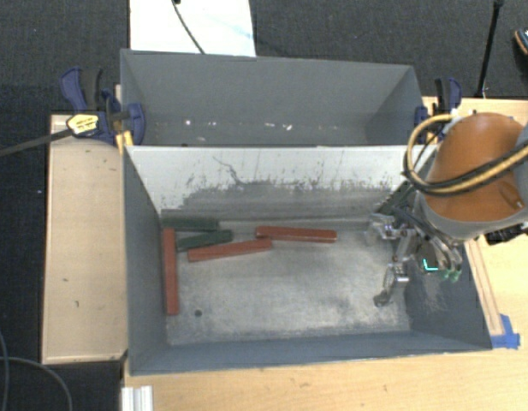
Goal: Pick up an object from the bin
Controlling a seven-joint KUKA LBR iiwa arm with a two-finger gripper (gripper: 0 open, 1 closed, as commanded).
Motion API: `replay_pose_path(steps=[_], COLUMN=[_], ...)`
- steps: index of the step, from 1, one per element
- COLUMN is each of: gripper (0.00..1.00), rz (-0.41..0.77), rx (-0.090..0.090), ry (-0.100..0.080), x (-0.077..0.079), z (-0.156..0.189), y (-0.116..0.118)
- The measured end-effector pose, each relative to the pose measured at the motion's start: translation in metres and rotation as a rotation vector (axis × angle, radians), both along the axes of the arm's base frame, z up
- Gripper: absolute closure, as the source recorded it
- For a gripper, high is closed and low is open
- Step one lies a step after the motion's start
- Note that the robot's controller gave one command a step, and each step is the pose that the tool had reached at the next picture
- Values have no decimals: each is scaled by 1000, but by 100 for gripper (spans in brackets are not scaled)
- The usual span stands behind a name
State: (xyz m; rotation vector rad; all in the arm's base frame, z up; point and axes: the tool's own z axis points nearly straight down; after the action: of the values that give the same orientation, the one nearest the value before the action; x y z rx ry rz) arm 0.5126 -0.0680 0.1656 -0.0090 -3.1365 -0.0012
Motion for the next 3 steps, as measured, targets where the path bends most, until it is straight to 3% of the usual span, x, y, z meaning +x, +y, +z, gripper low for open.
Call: replay_pose_path(steps=[1, 2, 3], gripper=[0, 0, 0], rz=[-97, -54, -181], rx=[4, 5, 2], ry=[-2, -12, -10], x=[36, 50, 70], z=[-98, -63, -61], y=[115, 206, 237])
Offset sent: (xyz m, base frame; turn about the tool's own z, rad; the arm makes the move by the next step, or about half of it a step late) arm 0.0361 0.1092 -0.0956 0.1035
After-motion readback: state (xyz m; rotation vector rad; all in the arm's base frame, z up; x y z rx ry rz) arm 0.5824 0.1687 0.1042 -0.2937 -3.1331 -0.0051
